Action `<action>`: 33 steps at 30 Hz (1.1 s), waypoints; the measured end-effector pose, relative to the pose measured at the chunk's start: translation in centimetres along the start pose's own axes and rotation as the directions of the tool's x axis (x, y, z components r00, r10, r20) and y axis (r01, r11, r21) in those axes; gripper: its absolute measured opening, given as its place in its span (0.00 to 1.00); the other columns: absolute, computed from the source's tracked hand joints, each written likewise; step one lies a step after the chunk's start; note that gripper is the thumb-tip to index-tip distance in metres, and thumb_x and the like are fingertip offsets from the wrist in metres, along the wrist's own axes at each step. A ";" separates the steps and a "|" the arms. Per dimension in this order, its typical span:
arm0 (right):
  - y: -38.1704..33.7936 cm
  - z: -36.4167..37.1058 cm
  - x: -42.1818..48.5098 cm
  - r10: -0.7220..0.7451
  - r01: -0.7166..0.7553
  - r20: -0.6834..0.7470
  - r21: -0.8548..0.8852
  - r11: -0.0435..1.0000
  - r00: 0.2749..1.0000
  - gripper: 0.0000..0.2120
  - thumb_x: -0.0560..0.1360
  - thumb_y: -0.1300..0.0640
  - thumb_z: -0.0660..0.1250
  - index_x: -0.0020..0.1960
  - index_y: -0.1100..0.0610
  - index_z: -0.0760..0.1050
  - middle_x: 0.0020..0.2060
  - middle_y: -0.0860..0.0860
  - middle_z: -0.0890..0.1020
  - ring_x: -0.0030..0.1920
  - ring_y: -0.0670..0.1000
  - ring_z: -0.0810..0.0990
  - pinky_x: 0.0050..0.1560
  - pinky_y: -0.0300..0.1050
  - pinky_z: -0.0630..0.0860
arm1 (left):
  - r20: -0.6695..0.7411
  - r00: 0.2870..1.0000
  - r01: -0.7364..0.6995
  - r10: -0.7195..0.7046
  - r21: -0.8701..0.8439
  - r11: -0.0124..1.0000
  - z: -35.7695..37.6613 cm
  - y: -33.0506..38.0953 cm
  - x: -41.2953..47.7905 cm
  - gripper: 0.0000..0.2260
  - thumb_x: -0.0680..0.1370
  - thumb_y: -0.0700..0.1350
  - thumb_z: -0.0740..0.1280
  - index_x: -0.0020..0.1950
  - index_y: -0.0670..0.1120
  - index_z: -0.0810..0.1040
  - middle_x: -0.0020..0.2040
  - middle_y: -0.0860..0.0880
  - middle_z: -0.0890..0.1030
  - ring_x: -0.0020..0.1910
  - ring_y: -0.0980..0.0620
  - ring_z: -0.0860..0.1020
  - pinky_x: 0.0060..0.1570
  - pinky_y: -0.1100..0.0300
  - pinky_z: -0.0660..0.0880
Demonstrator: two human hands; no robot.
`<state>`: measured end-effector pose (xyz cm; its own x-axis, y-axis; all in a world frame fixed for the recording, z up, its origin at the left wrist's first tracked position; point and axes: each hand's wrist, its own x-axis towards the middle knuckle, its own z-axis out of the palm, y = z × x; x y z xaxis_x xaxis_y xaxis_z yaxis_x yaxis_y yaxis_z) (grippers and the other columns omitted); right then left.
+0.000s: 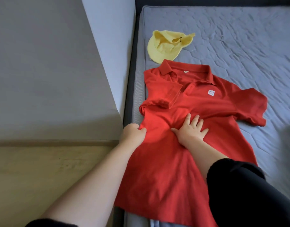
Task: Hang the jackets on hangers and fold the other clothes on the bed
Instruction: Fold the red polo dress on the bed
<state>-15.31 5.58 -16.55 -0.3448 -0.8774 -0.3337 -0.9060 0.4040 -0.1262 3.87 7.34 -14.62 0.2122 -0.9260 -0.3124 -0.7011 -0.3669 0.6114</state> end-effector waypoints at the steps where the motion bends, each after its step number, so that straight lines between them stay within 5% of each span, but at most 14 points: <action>1: 0.3 0.0 -0.9 -0.039 0.039 0.003 0.000 0.999 0.999 0.41 0.77 0.36 0.57 0.78 0.53 0.39 0.78 0.56 0.42 0.77 0.58 0.41 0.72 0.64 0.45 | -0.042 0.998 0.036 -0.042 -0.132 0.991 -0.3 -0.5 -0.7 0.18 0.75 0.47 0.66 0.30 0.44 0.63 0.27 0.48 0.66 0.32 0.45 0.67 0.32 0.55 0.59; 4: 1.3 0.8 -4.6 -0.156 0.155 0.058 0.030 0.987 0.986 0.33 0.80 0.45 0.55 0.78 0.51 0.42 0.78 0.55 0.43 0.77 0.56 0.42 0.73 0.62 0.46 | -0.079 0.994 0.060 -0.081 -0.244 0.968 -0.4 -1.9 -3.9 0.18 0.73 0.49 0.71 0.29 0.46 0.67 0.27 0.49 0.69 0.30 0.49 0.68 0.29 0.56 0.60; 9: 3.8 3.6 -11.9 -0.255 0.229 0.086 0.237 0.944 0.963 0.33 0.78 0.46 0.59 0.78 0.50 0.49 0.78 0.53 0.47 0.77 0.53 0.45 0.74 0.58 0.48 | 0.282 0.940 0.230 -0.194 -0.103 0.968 -0.3 -4.2 -9.6 0.20 0.65 0.58 0.76 0.45 0.43 0.82 0.43 0.44 0.83 0.45 0.45 0.81 0.47 0.56 0.77; 11: 4.5 4.6 -14.4 -0.283 0.247 0.104 0.266 0.932 0.954 0.36 0.77 0.44 0.62 0.78 0.49 0.48 0.78 0.52 0.47 0.77 0.52 0.45 0.74 0.57 0.47 | 0.284 0.940 0.264 -0.188 -0.262 0.928 -0.8 -4.9 -11.8 0.22 0.61 0.53 0.77 0.47 0.41 0.83 0.43 0.43 0.84 0.44 0.45 0.82 0.50 0.52 0.78; 13: 5.0 5.0 -16.3 -0.325 0.282 0.113 0.286 0.916 0.939 0.40 0.75 0.40 0.63 0.78 0.49 0.47 0.78 0.51 0.46 0.77 0.52 0.44 0.74 0.56 0.46 | 0.358 0.903 0.411 -0.236 -0.567 0.714 -1.6 -5.2 -13.4 0.15 0.66 0.44 0.76 0.49 0.38 0.83 0.39 0.42 0.84 0.38 0.46 0.83 0.45 0.51 0.79; 14: 5.4 5.1 -17.0 -0.360 0.313 0.114 0.298 0.902 0.926 0.42 0.73 0.38 0.64 0.78 0.49 0.47 0.78 0.51 0.45 0.78 0.52 0.44 0.74 0.56 0.45 | 0.480 0.843 0.532 -0.243 -0.678 0.508 -2.2 -5.3 -13.9 0.09 0.71 0.42 0.73 0.47 0.38 0.83 0.37 0.42 0.84 0.33 0.48 0.82 0.39 0.53 0.80; 16: 6.2 4.9 -18.1 -0.456 0.402 0.142 0.297 0.866 0.879 0.48 0.68 0.34 0.66 0.78 0.48 0.46 0.78 0.50 0.45 0.78 0.52 0.43 0.74 0.55 0.44 | 0.659 0.727 0.686 -0.193 -0.686 0.243 -3.6 -5.2 -14.8 0.08 0.74 0.41 0.70 0.38 0.39 0.83 0.32 0.43 0.83 0.27 0.50 0.81 0.29 0.58 0.78; 17: 6.6 4.8 -18.6 -0.506 0.452 0.181 0.270 0.850 0.843 0.53 0.63 0.30 0.66 0.78 0.47 0.45 0.78 0.50 0.43 0.77 0.52 0.42 0.74 0.56 0.43 | 0.686 0.706 0.703 -0.176 -0.652 0.285 -4.0 -5.3 -15.1 0.07 0.74 0.42 0.70 0.38 0.40 0.83 0.33 0.44 0.83 0.29 0.50 0.81 0.31 0.58 0.79; 19: 7.2 4.8 -19.7 -0.570 0.552 0.265 0.143 0.821 0.778 0.59 0.56 0.25 0.65 0.78 0.44 0.42 0.78 0.50 0.41 0.77 0.52 0.40 0.74 0.58 0.42 | 0.676 0.699 0.653 -0.235 -0.467 0.596 -4.4 -5.3 -16.0 0.08 0.74 0.46 0.70 0.44 0.40 0.80 0.39 0.43 0.83 0.38 0.48 0.80 0.46 0.56 0.78; 21: 7.3 4.6 -20.4 -0.597 0.627 0.264 -0.040 0.778 0.757 0.52 0.61 0.31 0.67 0.77 0.46 0.49 0.78 0.52 0.47 0.77 0.54 0.46 0.74 0.60 0.48 | 0.588 0.752 0.562 -0.299 -0.335 0.756 -4.3 -5.2 -16.7 0.12 0.74 0.46 0.72 0.50 0.39 0.79 0.43 0.42 0.81 0.41 0.47 0.79 0.46 0.57 0.75; 24: 6.7 3.7 -20.9 -0.701 0.690 0.047 -0.235 0.685 0.712 0.20 0.69 0.56 0.65 0.61 0.55 0.72 0.61 0.56 0.75 0.63 0.58 0.72 0.61 0.50 0.68 | 0.485 0.817 0.497 -0.310 -0.323 0.805 -4.3 -5.5 -16.7 0.21 0.71 0.42 0.75 0.60 0.37 0.75 0.54 0.40 0.81 0.51 0.43 0.80 0.51 0.55 0.75; 26: 6.0 2.5 -21.0 -0.749 0.719 -0.055 -0.242 0.652 0.661 0.09 0.68 0.65 0.65 0.47 0.58 0.77 0.45 0.57 0.80 0.48 0.59 0.80 0.47 0.48 0.72 | 0.449 0.834 0.480 -0.320 -0.304 0.823 -4.5 -6.0 -16.8 0.25 0.70 0.42 0.76 0.62 0.36 0.72 0.58 0.39 0.79 0.56 0.41 0.79 0.56 0.52 0.75; 30: 5.9 0.6 -20.5 -0.587 0.609 0.194 -0.399 0.685 0.786 0.13 0.73 0.65 0.59 0.52 0.55 0.77 0.51 0.53 0.81 0.53 0.58 0.80 0.48 0.46 0.74 | 0.359 0.858 0.382 -0.367 0.033 0.924 -4.6 -7.5 -16.5 0.27 0.69 0.44 0.77 0.62 0.37 0.71 0.59 0.40 0.78 0.56 0.42 0.78 0.54 0.55 0.74; 33: 6.7 0.2 -20.5 -0.529 0.675 0.434 -0.335 0.657 0.729 0.15 0.73 0.66 0.59 0.56 0.56 0.77 0.53 0.54 0.80 0.54 0.58 0.79 0.49 0.46 0.74 | 0.291 0.845 0.376 -0.449 0.276 0.885 -3.9 -8.0 -16.6 0.25 0.70 0.43 0.76 0.64 0.39 0.72 0.59 0.43 0.78 0.56 0.43 0.78 0.53 0.55 0.75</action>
<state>-14.24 26.36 -10.74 0.3340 -0.7412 -0.5823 -0.9104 -0.4137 0.0045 8.62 25.32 -11.49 0.2964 -0.5913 -0.7500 -0.7288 -0.6476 0.2225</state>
